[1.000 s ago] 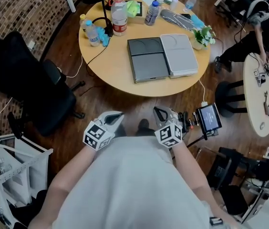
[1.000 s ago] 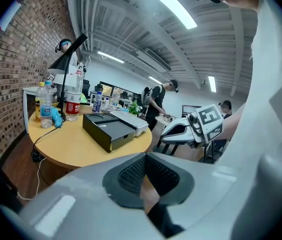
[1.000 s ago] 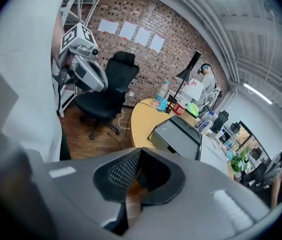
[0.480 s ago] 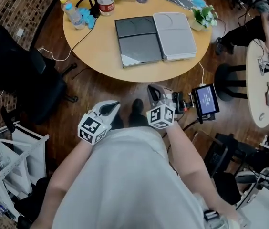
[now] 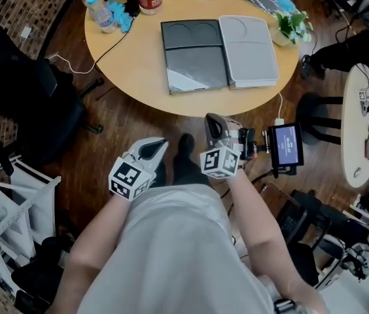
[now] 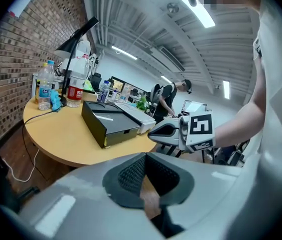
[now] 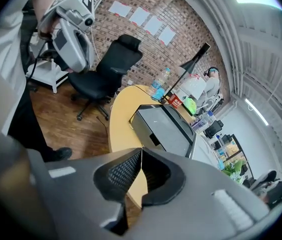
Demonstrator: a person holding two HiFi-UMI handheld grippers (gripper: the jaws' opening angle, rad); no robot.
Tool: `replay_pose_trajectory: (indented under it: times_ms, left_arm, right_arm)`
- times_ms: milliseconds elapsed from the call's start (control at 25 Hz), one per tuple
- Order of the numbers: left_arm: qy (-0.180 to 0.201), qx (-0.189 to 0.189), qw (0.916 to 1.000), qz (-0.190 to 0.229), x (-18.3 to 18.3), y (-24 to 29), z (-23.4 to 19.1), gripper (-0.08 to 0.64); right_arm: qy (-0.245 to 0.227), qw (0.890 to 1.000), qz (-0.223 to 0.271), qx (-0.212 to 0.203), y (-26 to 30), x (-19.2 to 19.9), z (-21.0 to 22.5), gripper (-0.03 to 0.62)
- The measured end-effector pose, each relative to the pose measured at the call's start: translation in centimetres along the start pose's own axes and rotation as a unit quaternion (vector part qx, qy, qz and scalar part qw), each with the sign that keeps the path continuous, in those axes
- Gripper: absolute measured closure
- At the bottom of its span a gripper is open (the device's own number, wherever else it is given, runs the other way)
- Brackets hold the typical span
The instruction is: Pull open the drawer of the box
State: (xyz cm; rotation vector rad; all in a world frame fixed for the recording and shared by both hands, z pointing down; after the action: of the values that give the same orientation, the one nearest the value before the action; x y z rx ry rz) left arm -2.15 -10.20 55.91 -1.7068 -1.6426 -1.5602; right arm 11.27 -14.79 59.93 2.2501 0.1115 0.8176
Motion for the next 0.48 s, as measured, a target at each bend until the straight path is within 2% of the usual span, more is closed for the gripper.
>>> replay_pose_trajectory:
  times_ms: [200, 480]
  left_arm:
    - [-0.015, -0.005, 0.9999, -0.001, 1.0, 0.1, -1.0, 0.554]
    - [-0.031, -0.006, 0.9995, -0.003, 2.6, 0.2, -1.4, 0.554]
  right_arm:
    - [-0.034, 0.999, -0.004, 0.012, 1.6, -1.0, 0.4, 0.580]
    - [-0.078, 0.996, -0.017, 0.026, 4.5, -1.4, 0.6, 0.532]
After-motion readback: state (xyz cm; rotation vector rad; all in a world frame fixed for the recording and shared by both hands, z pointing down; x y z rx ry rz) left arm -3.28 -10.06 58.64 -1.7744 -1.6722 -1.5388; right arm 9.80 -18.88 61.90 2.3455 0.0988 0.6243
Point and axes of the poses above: the fingertips, and each gripper's own axes: y forward along the fingers, z to its right, x out of its underside, the point moved 1 cm from there along -y, backward along the fingers, and after that the axes turned 2 degrees about y, right-handed, at the moved point
